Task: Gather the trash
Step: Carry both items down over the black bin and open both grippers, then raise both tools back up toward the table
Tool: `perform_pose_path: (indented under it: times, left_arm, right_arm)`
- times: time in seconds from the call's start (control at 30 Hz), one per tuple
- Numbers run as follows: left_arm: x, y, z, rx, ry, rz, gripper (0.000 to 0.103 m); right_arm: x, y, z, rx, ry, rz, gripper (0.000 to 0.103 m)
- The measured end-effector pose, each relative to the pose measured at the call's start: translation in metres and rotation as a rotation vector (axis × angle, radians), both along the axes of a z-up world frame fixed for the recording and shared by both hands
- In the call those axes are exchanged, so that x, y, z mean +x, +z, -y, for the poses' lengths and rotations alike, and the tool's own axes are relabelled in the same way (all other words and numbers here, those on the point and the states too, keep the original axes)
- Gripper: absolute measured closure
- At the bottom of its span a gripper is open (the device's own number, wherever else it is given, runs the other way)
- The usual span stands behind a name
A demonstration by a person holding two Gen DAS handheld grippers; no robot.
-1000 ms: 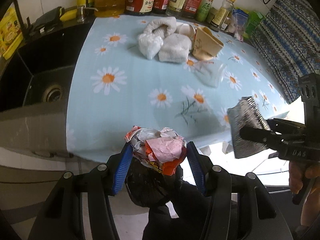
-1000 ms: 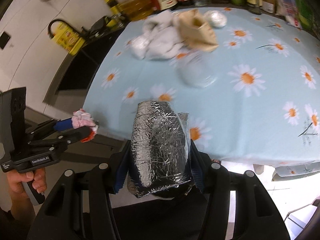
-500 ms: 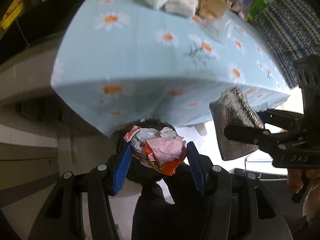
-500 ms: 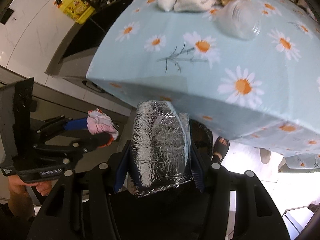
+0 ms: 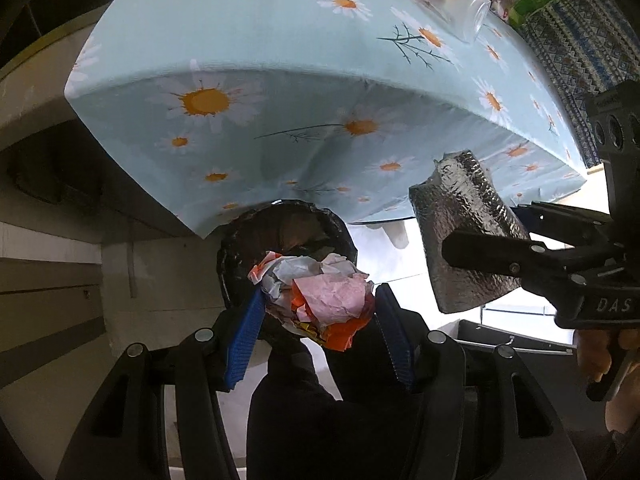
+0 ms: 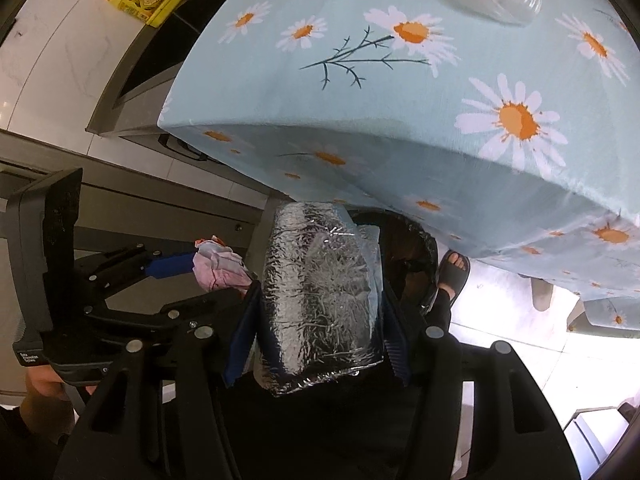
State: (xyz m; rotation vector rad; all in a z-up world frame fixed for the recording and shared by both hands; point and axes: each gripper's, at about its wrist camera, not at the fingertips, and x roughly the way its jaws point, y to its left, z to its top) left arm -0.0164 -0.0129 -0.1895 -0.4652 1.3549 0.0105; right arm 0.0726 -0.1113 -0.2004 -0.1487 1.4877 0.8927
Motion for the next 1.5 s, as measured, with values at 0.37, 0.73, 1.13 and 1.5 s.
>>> perform_pose_path:
  times: [0.37,0.73,1.13,1.5]
  left_arm:
    - [0.002,-0.006,-0.003,-0.008,0.022,-0.037,0.04]
    - [0.005,0.008,-0.001,0.02,0.013,-0.014,0.04]
    - [0.012,0.054,-0.007,0.072,0.003,0.091,0.04]
    - [0.032,0.09,-0.005,0.086,-0.001,0.168,0.04]
  right_arm:
    - [0.011,0.004,0.008,0.012,-0.042,-0.004,0.027]
    - [0.014,0.018,0.019,0.027,-0.089,0.031,0.027]
    - [0.029,0.065,0.029,0.086,-0.137,0.138,0.027]
    - [0.059,0.097,0.036,0.098,-0.16,0.22,0.027]
